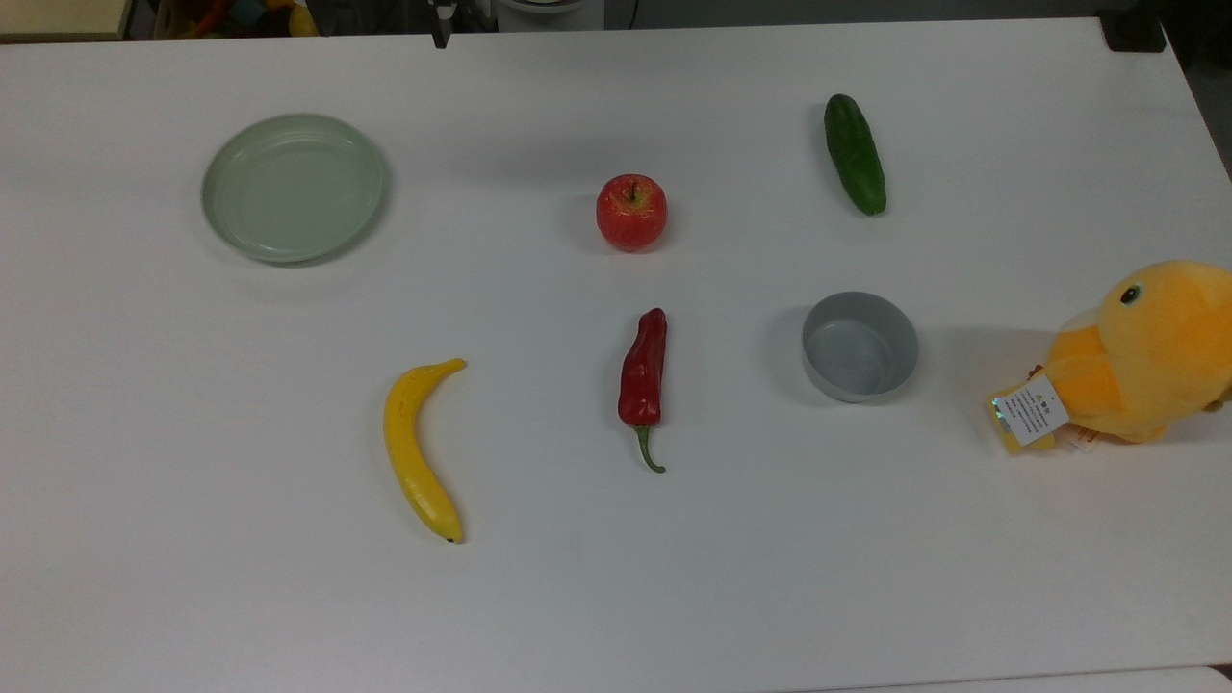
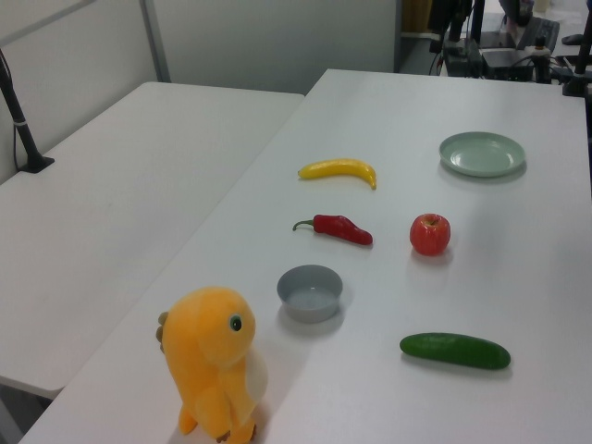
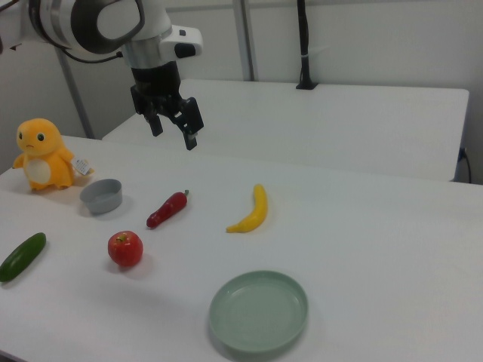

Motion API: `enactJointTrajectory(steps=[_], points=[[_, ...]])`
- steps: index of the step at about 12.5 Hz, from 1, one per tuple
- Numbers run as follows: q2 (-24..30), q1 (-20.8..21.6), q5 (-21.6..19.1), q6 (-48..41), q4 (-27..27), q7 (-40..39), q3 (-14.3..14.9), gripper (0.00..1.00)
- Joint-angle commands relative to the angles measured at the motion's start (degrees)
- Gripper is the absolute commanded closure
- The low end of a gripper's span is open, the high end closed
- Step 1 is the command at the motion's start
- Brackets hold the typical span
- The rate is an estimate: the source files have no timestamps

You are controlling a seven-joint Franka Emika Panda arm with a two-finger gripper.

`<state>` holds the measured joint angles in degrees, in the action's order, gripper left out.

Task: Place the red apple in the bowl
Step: 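Move the open gripper down over the red apple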

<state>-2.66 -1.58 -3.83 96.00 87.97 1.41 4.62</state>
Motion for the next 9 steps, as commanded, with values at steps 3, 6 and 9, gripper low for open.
enactJointTrajectory(steps=[3,6,9], points=[[1.69,0.43,-0.04,1.21,3.96,-0.45,-0.84,0.00],[1.87,0.70,-0.04,2.60,5.97,-0.71,-1.36,0.00],[5.55,1.13,-0.12,12.10,14.93,-0.18,-3.56,0.00]])
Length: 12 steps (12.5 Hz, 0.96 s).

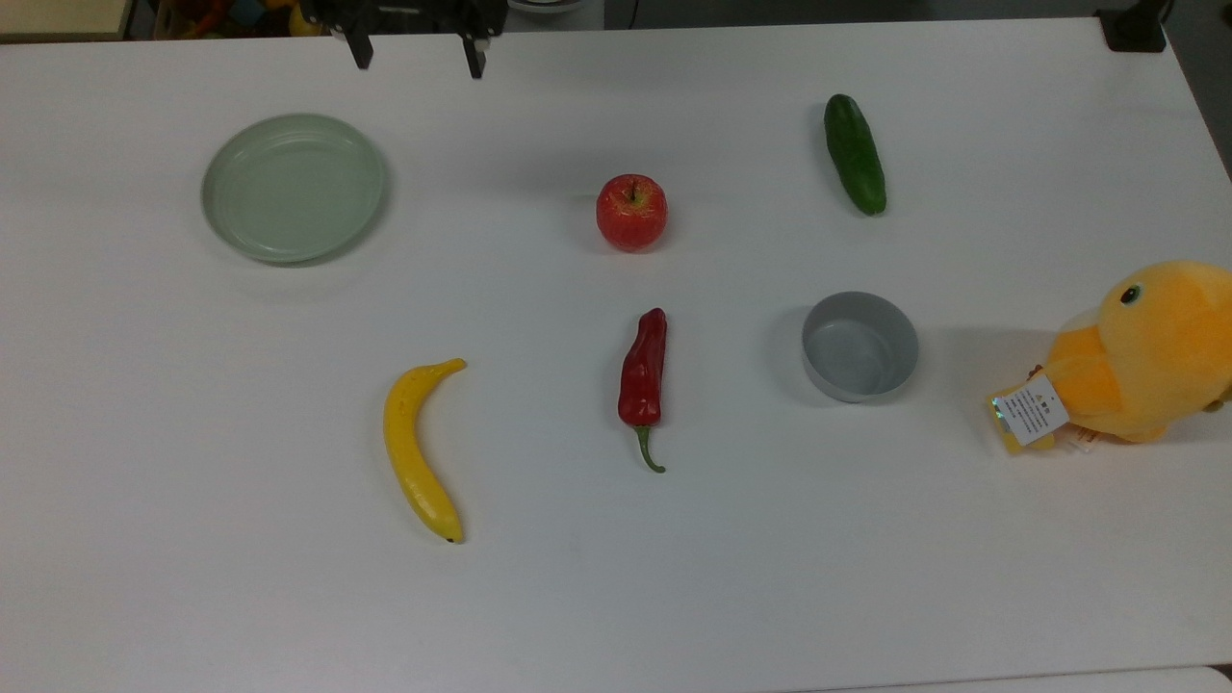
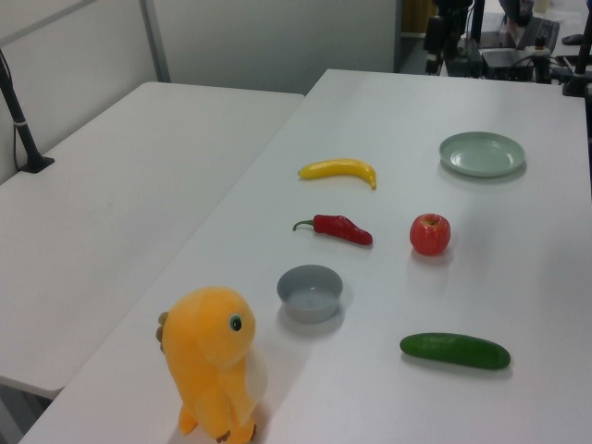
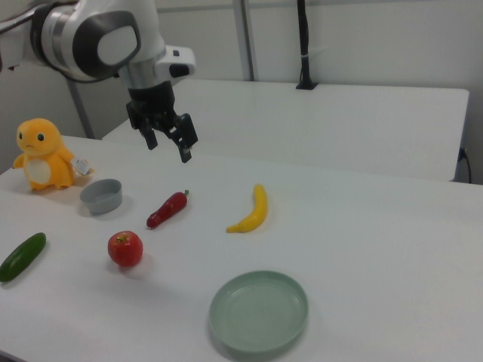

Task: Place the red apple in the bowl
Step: 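Move the open gripper down over the red apple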

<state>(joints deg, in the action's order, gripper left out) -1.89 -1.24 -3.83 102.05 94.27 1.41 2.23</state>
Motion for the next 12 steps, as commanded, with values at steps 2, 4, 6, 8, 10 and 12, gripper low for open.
enactJointTrajectory(steps=[2,4,6,8,10,12], points=[[4.87,2.64,-0.21,6.32,10.57,-0.09,-1.70,0.00],[4.87,5.10,-0.30,9.02,13.99,-0.09,-1.79,0.00],[4.44,7.56,-0.21,12.29,17.86,-0.17,-1.87,0.00],[3.82,8.80,-0.21,13.08,20.41,-0.35,-2.84,0.00],[2.86,9.50,-0.21,13.09,22.00,-0.62,-4.33,0.00],[0.58,10.20,-0.04,13.44,22.44,-0.70,-5.12,0.00]])
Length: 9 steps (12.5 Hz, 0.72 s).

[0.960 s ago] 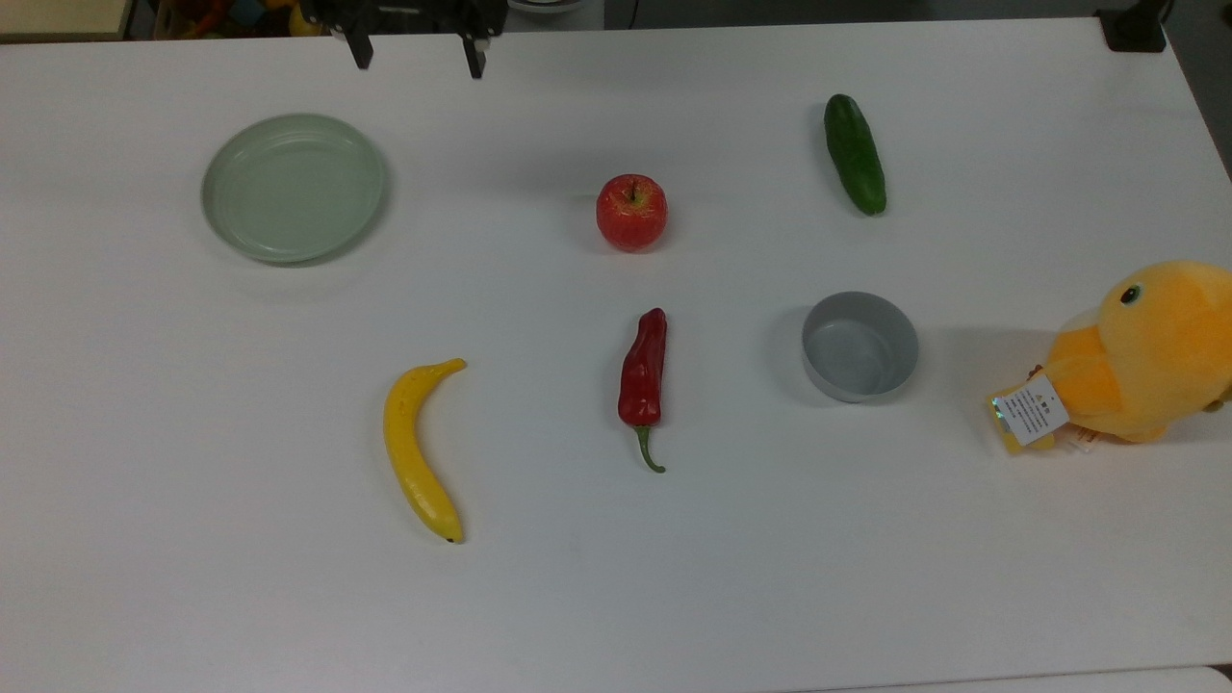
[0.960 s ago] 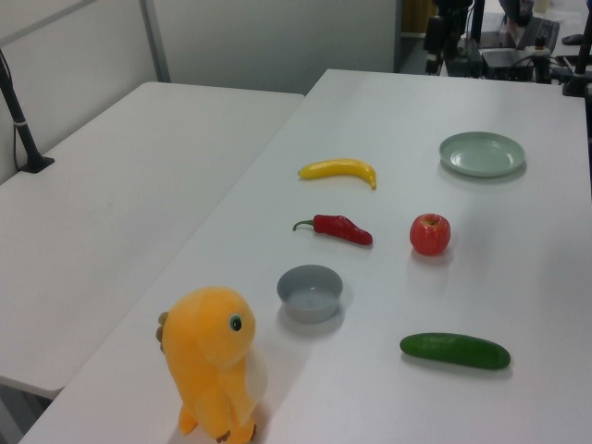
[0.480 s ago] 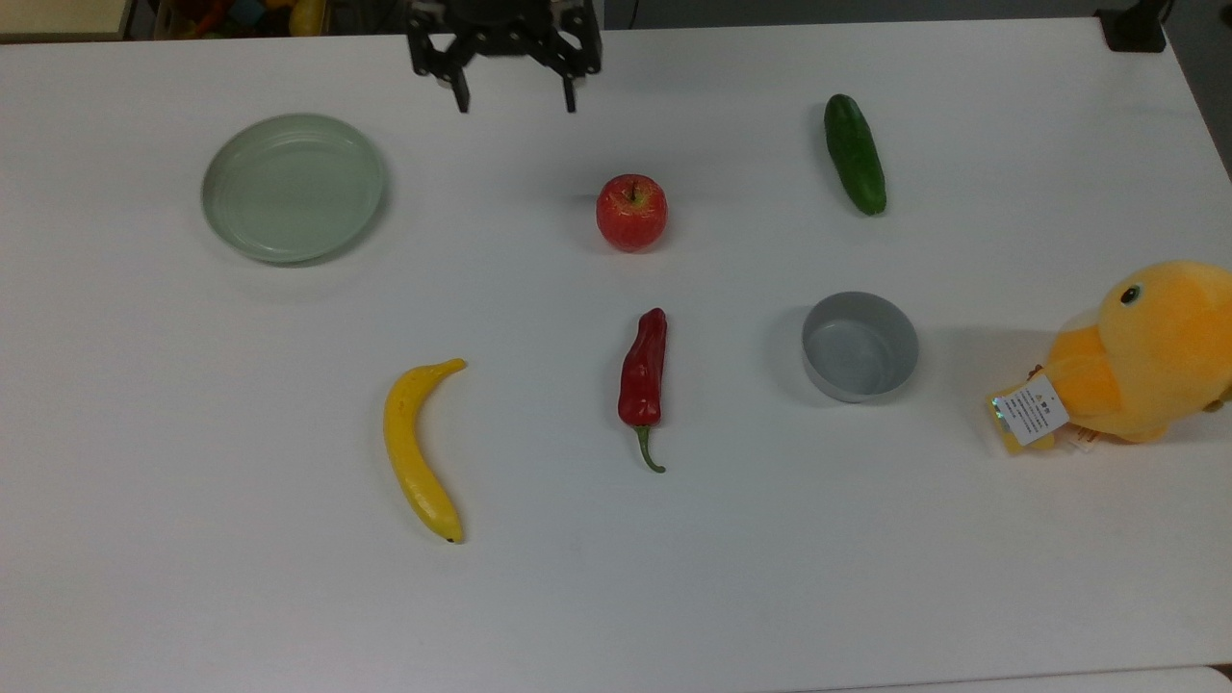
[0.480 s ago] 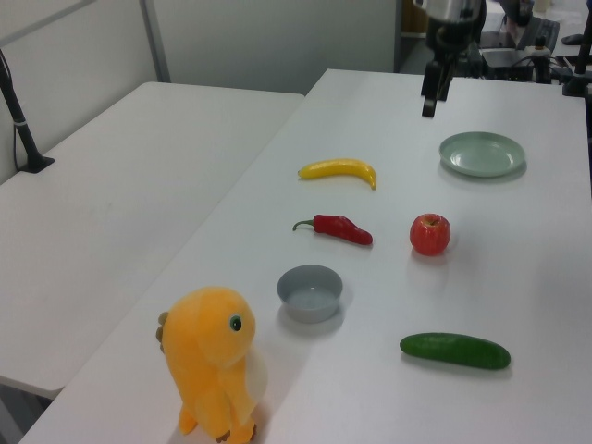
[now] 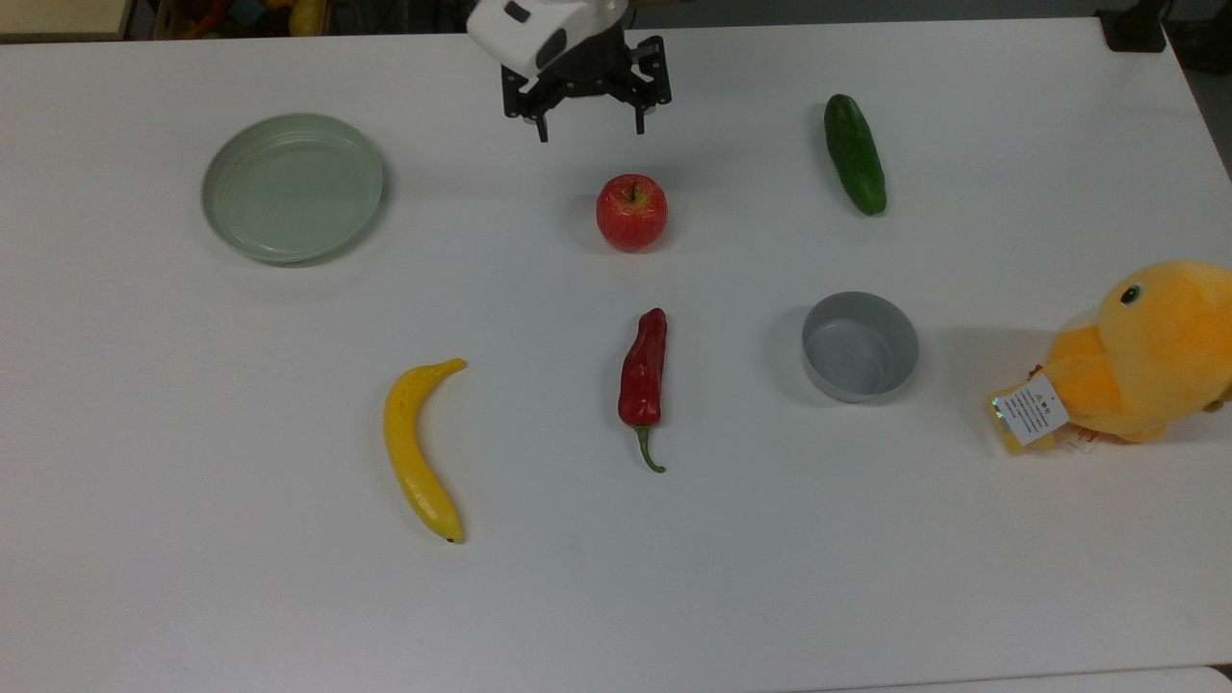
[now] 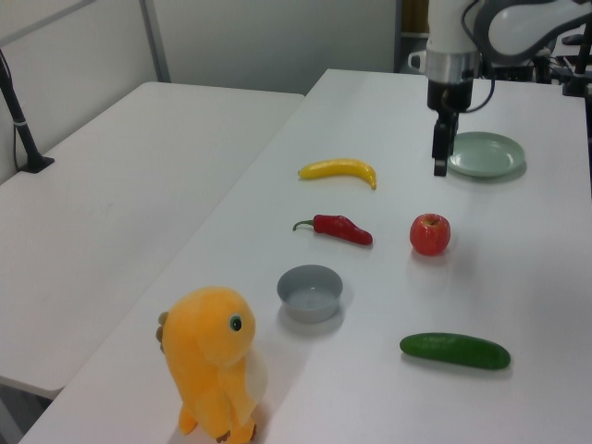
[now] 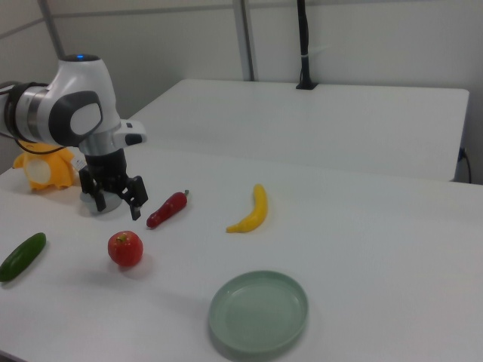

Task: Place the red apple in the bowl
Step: 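Move the open gripper down over the red apple, then close the gripper around the red apple and lift it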

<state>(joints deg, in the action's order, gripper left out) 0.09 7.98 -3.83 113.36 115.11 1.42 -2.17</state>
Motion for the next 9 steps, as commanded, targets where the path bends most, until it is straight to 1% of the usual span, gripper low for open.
enactJointTrajectory(steps=[1,3,6,9], points=[[-2.02,1.60,-0.03,3.69,1.78,-0.72,-0.81,0.00],[-4.21,1.87,0.14,5.03,1.43,-0.72,-0.81,0.00],[-6.41,2.57,1.98,7.83,1.52,-0.72,-0.81,0.00],[-8.17,3.27,2.34,9.41,1.60,-0.72,-0.81,0.00]])
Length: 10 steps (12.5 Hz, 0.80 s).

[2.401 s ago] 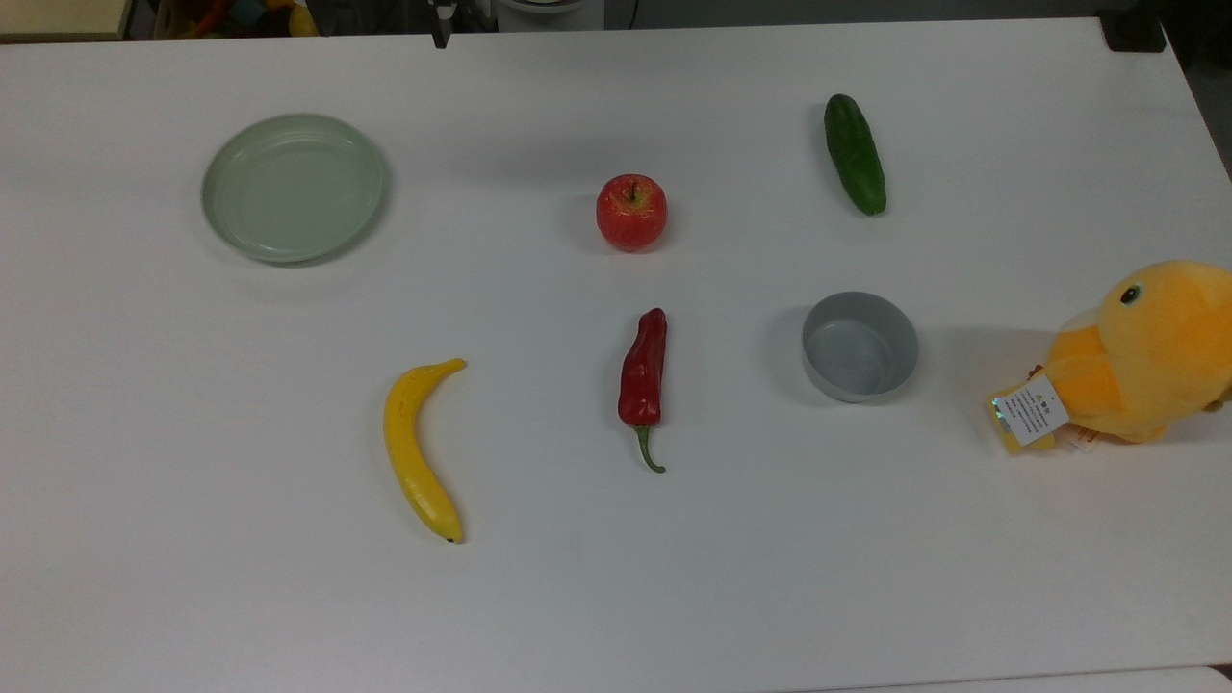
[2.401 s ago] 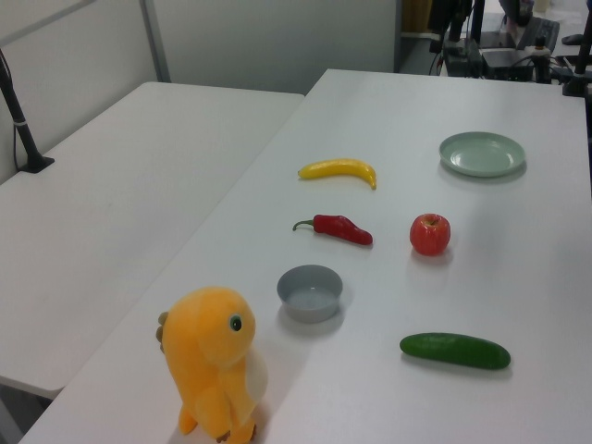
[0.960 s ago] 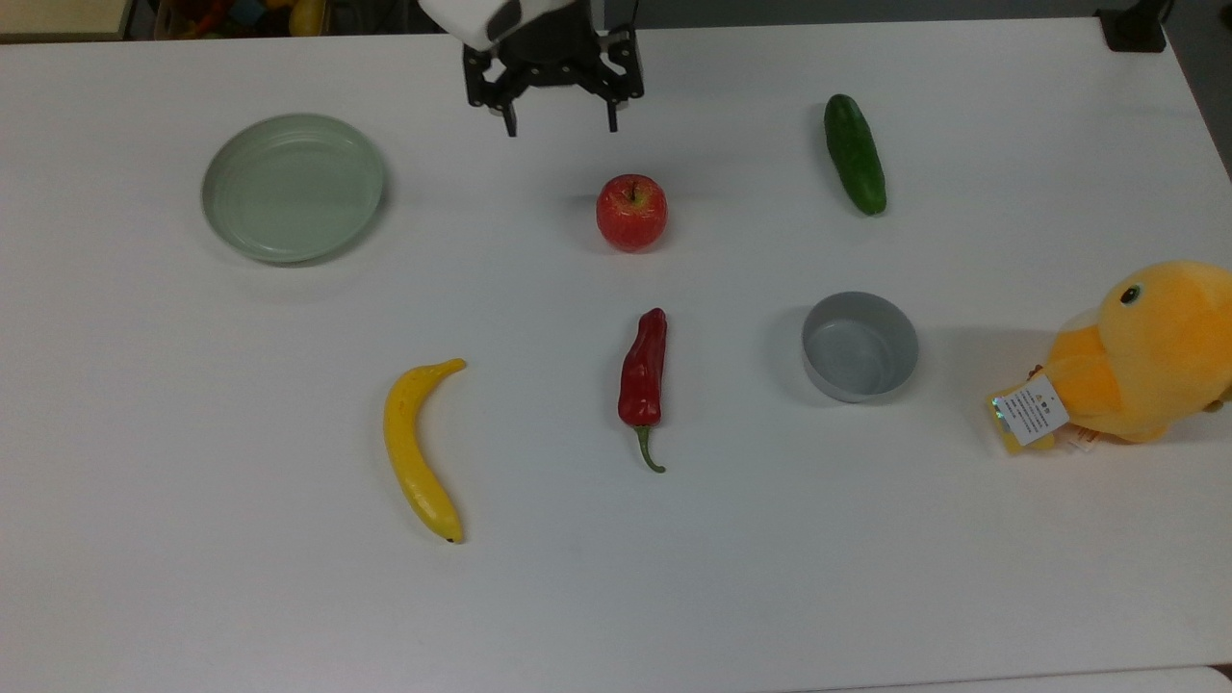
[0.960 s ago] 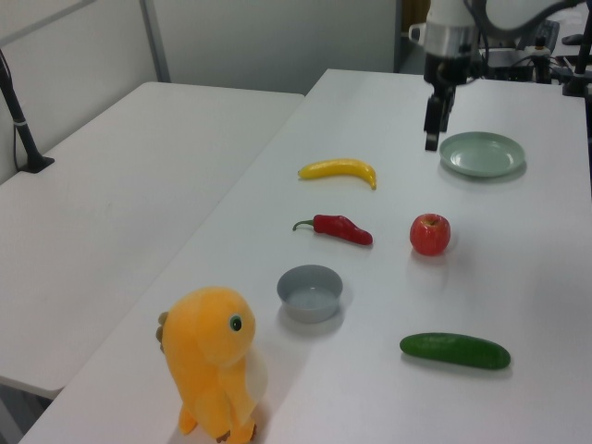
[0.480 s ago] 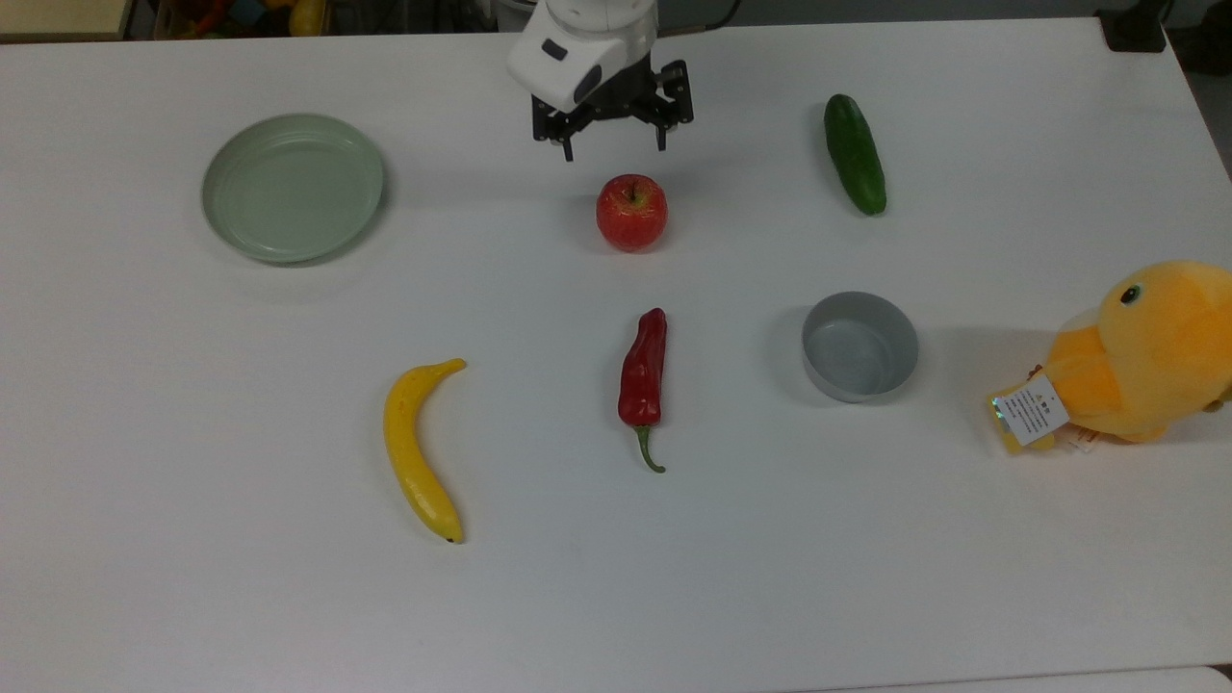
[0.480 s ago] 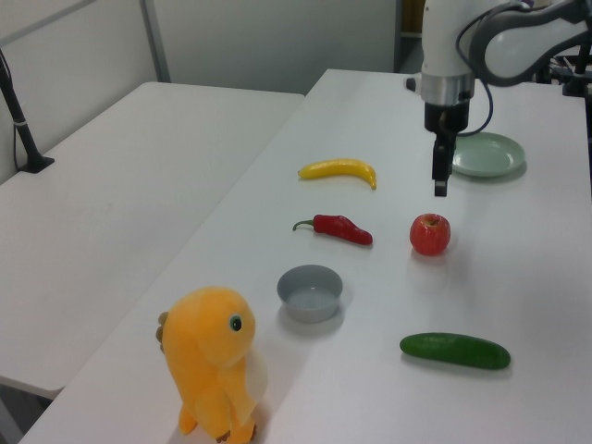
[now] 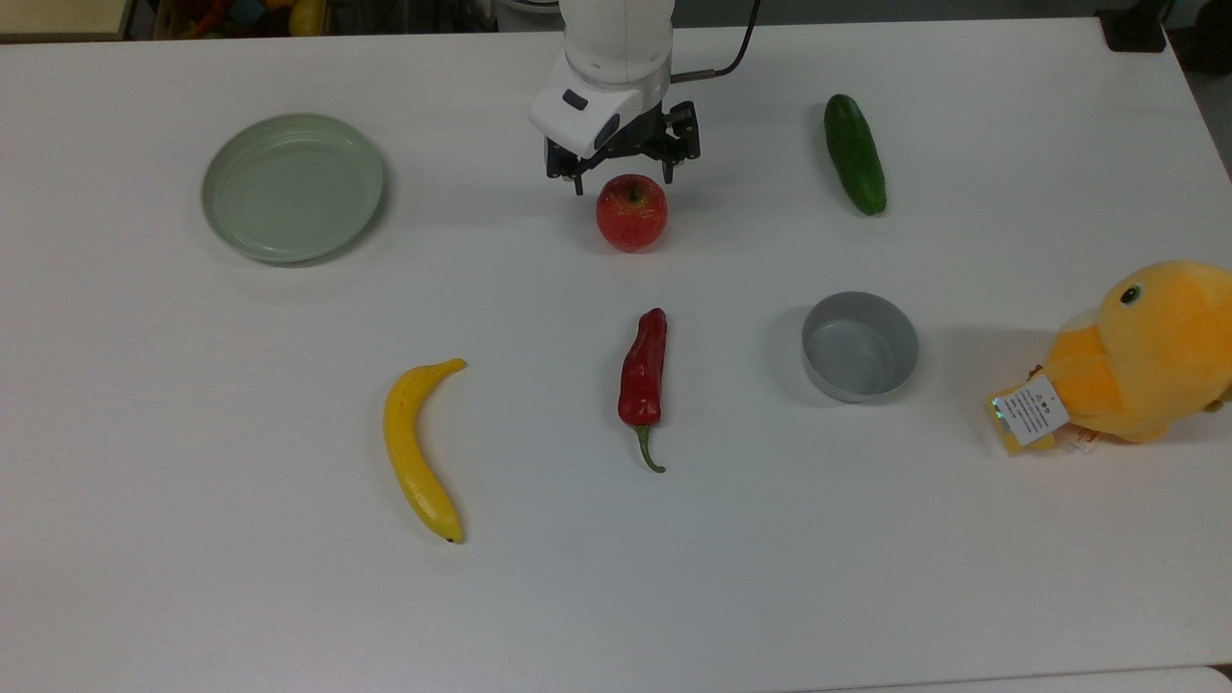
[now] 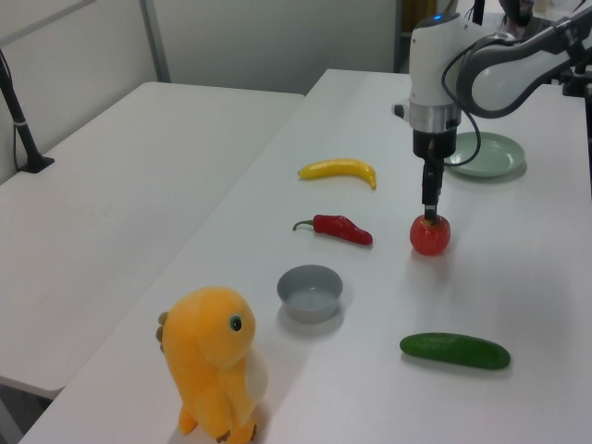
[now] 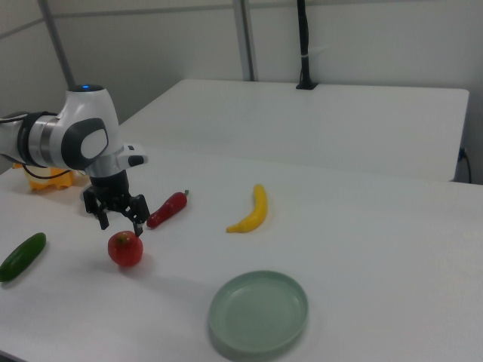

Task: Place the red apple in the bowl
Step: 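Close the gripper around the red apple and lift it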

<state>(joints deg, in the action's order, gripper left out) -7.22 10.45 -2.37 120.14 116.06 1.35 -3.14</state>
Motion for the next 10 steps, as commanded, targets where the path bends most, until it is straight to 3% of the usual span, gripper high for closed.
enactJointTrajectory(steps=[1,7,10], points=[[-1.38,0.89,0.97,2.82,0.58,-0.65,0.15,0.00],[-3.32,1.77,3.25,3.09,0.75,-0.56,-0.37,0.01],[-4.02,2.03,6.50,3.09,0.75,-0.30,-0.99,0.44]])
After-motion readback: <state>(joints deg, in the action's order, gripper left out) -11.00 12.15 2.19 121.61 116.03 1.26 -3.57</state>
